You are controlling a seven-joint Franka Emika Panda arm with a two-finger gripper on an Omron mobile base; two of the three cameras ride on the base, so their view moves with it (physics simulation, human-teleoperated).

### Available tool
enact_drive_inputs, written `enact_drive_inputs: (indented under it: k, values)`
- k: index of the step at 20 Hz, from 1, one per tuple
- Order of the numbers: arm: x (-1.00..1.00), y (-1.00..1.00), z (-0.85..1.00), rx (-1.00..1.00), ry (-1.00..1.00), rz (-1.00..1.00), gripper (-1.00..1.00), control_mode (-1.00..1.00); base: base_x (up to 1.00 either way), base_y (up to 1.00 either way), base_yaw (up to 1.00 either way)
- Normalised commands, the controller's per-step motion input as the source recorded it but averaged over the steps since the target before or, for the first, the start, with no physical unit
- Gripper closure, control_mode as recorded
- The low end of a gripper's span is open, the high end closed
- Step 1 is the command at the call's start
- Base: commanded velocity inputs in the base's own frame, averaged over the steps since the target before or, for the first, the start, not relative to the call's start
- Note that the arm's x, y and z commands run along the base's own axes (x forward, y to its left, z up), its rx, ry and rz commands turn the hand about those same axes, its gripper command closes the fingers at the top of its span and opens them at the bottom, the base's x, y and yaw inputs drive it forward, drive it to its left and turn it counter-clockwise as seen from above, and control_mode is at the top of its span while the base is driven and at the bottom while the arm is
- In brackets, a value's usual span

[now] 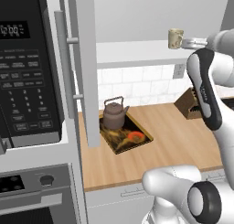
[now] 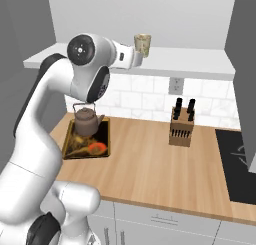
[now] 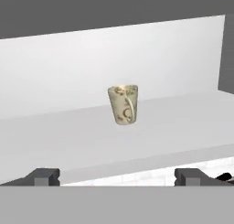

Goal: Pick the kettle from the counter and place it on the tray. Then pick the mug from the cabinet and place it on the tray. Then close the cabinet doors.

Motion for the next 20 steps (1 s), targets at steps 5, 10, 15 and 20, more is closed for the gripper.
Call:
enact_drive_inputs:
  k: [5, 10, 15, 20]
  values:
    - [0.2, -0.32, 0.14, 0.0, 0.02, 0.0, -1.0, -1.0, 0.0, 0.0, 0.0]
    - [0.13, -0.17, 0.0, -0.04, 0.12, 0.0, -1.0, -1.0, 0.0, 0.0, 0.0]
    - [0.2, 0.02, -0.06, 0.0, 0.0, 0.0, -1.0, -1.0, 0.0, 0.0, 0.0]
    - [0.17, 0.08, -0.13, 0.0, 0.0, 0.06, -1.0, -1.0, 0.0, 0.0, 0.0]
